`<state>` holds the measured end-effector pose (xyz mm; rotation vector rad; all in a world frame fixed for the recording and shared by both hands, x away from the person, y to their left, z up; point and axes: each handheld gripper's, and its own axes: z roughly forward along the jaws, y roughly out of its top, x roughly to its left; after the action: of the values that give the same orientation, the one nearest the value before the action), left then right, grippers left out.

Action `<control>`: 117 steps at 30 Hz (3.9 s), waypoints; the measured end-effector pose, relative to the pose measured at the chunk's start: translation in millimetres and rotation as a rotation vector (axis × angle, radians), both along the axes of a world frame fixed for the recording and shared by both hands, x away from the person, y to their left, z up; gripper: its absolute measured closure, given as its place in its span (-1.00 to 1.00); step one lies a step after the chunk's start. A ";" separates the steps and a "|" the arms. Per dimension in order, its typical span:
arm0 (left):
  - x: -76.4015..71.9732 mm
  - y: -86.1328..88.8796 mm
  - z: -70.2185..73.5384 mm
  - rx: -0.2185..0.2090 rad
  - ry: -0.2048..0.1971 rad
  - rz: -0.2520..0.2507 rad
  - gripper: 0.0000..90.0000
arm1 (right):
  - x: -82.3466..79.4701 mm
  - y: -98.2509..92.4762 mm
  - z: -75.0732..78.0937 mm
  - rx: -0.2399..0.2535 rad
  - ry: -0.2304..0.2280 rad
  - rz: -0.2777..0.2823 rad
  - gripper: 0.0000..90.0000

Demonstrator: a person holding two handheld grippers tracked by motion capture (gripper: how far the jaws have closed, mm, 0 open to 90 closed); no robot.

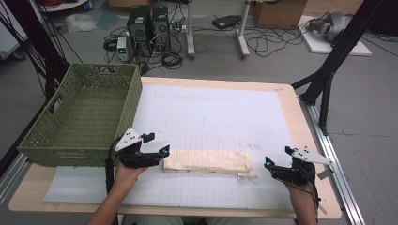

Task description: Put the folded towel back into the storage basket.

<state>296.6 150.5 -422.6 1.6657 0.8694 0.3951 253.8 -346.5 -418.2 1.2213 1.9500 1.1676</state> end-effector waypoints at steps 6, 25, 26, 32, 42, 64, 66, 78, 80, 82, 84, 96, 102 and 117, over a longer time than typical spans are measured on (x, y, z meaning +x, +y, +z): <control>0.2 -0.3 0.0 -0.016 0.005 0.002 -0.59 | -1.1 -0.3 0.5 0.001 -0.004 -0.007 -0.74; -2.3 -7.4 -4.4 0.039 0.078 -0.007 -0.59 | -7.9 -5.5 -0.8 0.017 0.013 -0.010 -0.74; -2.4 -7.7 -5.3 0.048 0.083 -0.006 -0.59 | -8.0 -5.9 -1.0 0.018 0.015 -0.010 -0.74; -5.0 -6.3 -8.9 0.069 0.125 -0.023 -0.57 | -4.8 -4.5 -3.3 0.020 0.026 -0.004 -0.74; -11.1 -3.4 -21.7 0.173 0.209 -0.040 -0.42 | -1.1 2.3 -5.7 0.015 0.038 0.017 -0.74; -21.9 -27.4 -23.8 0.363 0.219 -0.087 -0.10 | 1.5 5.2 -9.9 0.005 0.053 0.035 -0.74; -23.5 -29.4 -23.3 0.366 0.221 -0.062 -0.03 | 1.9 5.3 -10.4 0.003 0.057 0.039 -0.74; -28.2 -34.3 -23.9 0.317 0.225 -0.096 0.72 | 2.8 7.6 -11.9 0.003 0.070 0.048 -0.74; -27.0 -32.4 -23.5 0.283 0.232 -0.087 0.74 | 3.2 8.0 -12.0 0.004 0.067 0.053 -0.74; -26.5 -29.4 -20.5 0.239 0.216 -0.082 0.74 | 3.6 9.1 -11.8 0.010 0.083 0.060 -0.73; -26.7 -26.2 -16.6 0.198 0.192 -0.080 0.74 | 4.8 11.0 -12.2 -0.010 0.092 0.062 -0.74; -25.1 -21.7 -15.6 0.146 0.181 -0.091 0.72 | 10.0 40.7 -15.1 0.000 0.151 0.136 -0.71; -23.8 -21.1 -16.4 0.150 0.185 -0.091 0.72 | 10.7 50.9 -15.0 0.001 0.142 0.139 -0.26; -20.1 -17.5 -19.5 0.155 0.200 -0.085 0.70 | 7.3 61.6 -28.1 -0.035 0.266 0.200 0.13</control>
<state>276.5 133.0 -442.1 1.9031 0.9300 0.2448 261.1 -284.9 -446.2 1.2386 2.3250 1.1069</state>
